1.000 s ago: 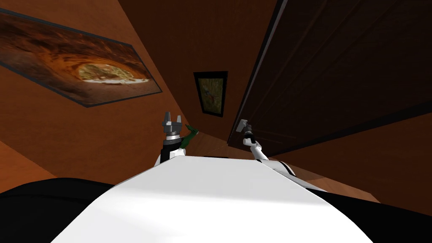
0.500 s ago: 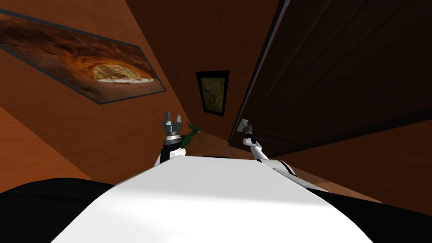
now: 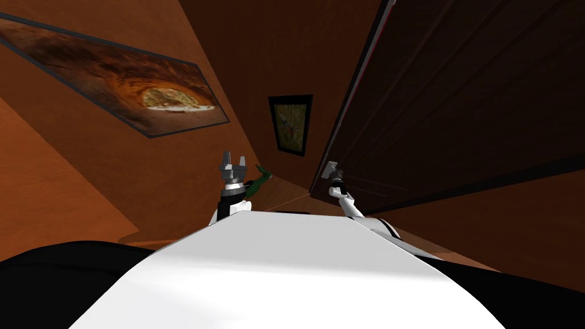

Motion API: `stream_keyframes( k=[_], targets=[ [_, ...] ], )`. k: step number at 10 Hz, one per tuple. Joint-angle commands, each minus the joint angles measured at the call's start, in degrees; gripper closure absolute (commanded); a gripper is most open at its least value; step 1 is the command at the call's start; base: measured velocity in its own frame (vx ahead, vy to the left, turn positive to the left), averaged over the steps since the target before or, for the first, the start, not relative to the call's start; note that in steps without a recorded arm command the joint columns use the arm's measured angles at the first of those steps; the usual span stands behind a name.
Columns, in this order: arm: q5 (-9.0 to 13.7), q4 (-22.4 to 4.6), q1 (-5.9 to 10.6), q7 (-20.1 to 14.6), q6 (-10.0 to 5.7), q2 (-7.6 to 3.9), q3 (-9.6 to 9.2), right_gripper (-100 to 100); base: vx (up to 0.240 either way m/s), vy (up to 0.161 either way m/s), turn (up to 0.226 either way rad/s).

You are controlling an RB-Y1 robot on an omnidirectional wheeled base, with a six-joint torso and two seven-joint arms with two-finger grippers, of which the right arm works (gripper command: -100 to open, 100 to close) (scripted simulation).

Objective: Pull the door open

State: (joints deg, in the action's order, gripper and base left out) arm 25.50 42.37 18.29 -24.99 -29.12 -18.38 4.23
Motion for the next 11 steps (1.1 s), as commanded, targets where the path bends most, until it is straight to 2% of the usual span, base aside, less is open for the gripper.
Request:
stream_keyframes(
  k=[1,5,11],
  targets=[
    [1.5,0.6,-0.02,-2.0,0.10,0.91,0.06,-100,-0.066,-0.027,0.018],
    [5.2,2.1,-0.05,-6.9,0.33,3.14,0.21,-100,-0.096,-0.001,0.039],
    [12.6,5.0,-0.13,-16.5,0.80,7.61,0.50,-100,-0.095,-0.035,0.039]
  ],
)
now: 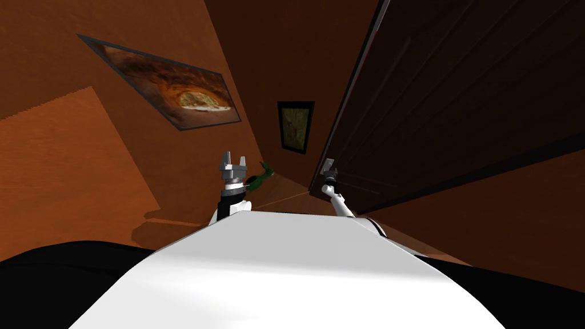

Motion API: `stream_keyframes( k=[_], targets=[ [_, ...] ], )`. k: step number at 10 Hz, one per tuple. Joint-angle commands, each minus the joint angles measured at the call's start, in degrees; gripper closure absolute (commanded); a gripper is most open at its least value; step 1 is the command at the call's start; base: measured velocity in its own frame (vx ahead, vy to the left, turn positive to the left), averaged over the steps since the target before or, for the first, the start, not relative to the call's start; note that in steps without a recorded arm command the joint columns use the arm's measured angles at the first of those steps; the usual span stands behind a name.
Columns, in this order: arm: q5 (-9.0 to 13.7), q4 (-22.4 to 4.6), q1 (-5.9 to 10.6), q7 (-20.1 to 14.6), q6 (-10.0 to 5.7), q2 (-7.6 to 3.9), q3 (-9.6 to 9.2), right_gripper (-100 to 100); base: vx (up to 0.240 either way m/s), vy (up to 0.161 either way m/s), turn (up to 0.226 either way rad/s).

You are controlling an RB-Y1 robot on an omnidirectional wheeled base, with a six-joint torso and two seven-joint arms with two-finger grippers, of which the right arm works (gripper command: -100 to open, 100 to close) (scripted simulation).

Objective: Pull the door open

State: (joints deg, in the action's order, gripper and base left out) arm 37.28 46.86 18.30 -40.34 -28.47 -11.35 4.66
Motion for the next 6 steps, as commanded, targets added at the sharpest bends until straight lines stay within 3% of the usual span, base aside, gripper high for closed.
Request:
stream_keyframes(
  k=[1,6],
  targets=[
    [2.0,1.0,-0.15,-2.9,0.22,1.32,0.11,-100,-0.105,-0.025,0.036],
    [7.1,3.0,-0.20,-9.6,0.54,4.40,0.31,-100,-0.093,-0.030,0.032]
  ],
)
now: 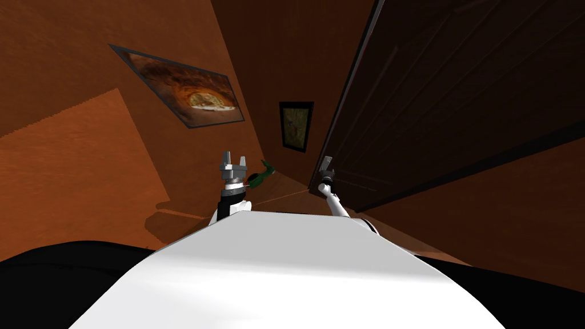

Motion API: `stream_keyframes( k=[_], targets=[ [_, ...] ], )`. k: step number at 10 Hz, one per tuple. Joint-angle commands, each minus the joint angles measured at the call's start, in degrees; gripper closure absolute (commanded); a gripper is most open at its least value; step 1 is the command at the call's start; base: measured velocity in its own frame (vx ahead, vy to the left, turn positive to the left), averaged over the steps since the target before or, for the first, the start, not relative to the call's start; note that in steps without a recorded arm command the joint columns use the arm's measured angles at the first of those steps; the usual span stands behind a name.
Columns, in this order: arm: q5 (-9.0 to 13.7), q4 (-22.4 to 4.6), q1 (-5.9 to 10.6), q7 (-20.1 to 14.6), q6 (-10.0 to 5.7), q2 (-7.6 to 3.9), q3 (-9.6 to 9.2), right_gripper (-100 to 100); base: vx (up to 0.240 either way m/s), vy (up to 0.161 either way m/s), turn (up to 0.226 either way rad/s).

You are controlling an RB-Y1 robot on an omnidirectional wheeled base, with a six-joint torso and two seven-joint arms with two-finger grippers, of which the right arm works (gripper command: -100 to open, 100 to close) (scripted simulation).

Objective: Pull the door open

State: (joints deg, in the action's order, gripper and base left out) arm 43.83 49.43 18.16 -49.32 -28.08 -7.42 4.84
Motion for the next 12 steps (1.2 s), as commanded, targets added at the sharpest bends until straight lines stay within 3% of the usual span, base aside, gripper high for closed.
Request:
stream_keyframes(
  k=[1,2,3,4,8,9,12],
  targets=[
    [1.3,0.8,-0.07,-1.6,0.20,0.89,0.17,-100,-0.075,-0.026,0.029],
    [2.2,1.1,-0.08,-2.8,0.26,1.45,0.20,-100,-0.082,-0.028,0.024],
    [1.7,1.0,-0.18,-2.0,0.22,1.13,0.17,-100,-0.038,-0.013,0.006],
    [2.1,1.0,-0.97,-3.8,0.37,-0.80,0.44,-100,0.122,0.010,0.128],
    [2.8,0.9,-2.51,-7.1,0.61,-4.82,0.97,-100,0.169,0.016,0.113],
    [3.1,0.8,-3.15,-8.4,0.71,-6.48,1.19,-100,0.148,-0.006,0.127],
    [3.7,0.7,-4.40,-11.0,0.91,-9.72,1.62,-100,0.133,-0.015,0.118]
  ],
)
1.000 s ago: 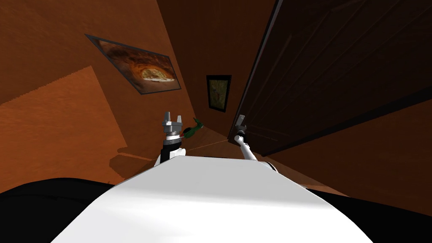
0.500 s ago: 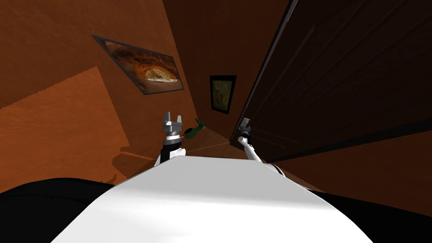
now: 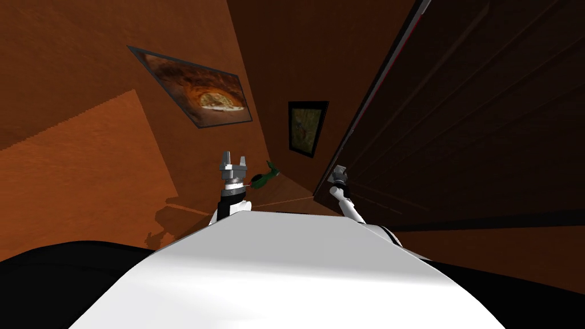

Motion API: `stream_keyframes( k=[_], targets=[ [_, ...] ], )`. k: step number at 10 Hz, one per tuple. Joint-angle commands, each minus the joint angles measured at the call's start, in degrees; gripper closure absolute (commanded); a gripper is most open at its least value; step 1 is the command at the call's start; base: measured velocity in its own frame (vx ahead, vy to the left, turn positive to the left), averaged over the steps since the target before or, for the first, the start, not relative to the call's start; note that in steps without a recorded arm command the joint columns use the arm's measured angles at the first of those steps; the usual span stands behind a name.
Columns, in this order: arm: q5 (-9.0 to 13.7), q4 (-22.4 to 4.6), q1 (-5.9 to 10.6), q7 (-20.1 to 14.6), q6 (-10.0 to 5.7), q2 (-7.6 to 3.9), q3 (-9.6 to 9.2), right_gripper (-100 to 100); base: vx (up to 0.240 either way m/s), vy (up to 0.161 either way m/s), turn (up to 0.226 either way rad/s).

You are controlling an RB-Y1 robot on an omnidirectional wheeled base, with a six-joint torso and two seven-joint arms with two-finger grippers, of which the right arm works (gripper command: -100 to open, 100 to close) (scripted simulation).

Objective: Pull the door open

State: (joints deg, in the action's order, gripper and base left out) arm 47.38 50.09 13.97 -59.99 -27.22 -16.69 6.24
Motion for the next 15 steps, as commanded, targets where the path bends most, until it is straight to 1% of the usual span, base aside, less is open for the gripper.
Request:
stream_keyframes(
  k=[1,2,7,8,9,10,12,14,15],
  targets=[
    [0.0,0.0,0.00,0.0,0.00,0.00,0.00,-100,0.067,-0.016,0.024],
    [0.0,0.0,0.00,0.0,0.00,0.00,0.00,100,-0.012,0.001,-0.028],
    [0.0,0.0,0.00,0.0,0.00,0.00,0.00,100,-0.011,0.001,0.000],
    [0.0,0.4,-0.35,-0.9,0.30,-0.48,-0.91,100,-0.161,-0.057,0.113],
    [-0.1,0.5,-0.43,-1.2,0.36,-0.59,-1.16,100,-0.218,-0.041,0.123],
    [-0.1,1.0,-0.70,-2.1,0.58,-1.00,-2.04,100,-0.218,-0.034,0.121],
    [-0.1,1.6,-1.11,-3.5,0.89,-1.61,-3.36,100,-0.254,-0.052,0.127],
    [-0.2,2.6,-1.69,-5.5,1.35,-2.48,-5.23,100,-0.279,-0.041,0.167],
    [-0.2,2.8,-1.85,-6.0,1.47,-2.71,-5.73,100,-0.254,-0.054,0.133]
  ],
)
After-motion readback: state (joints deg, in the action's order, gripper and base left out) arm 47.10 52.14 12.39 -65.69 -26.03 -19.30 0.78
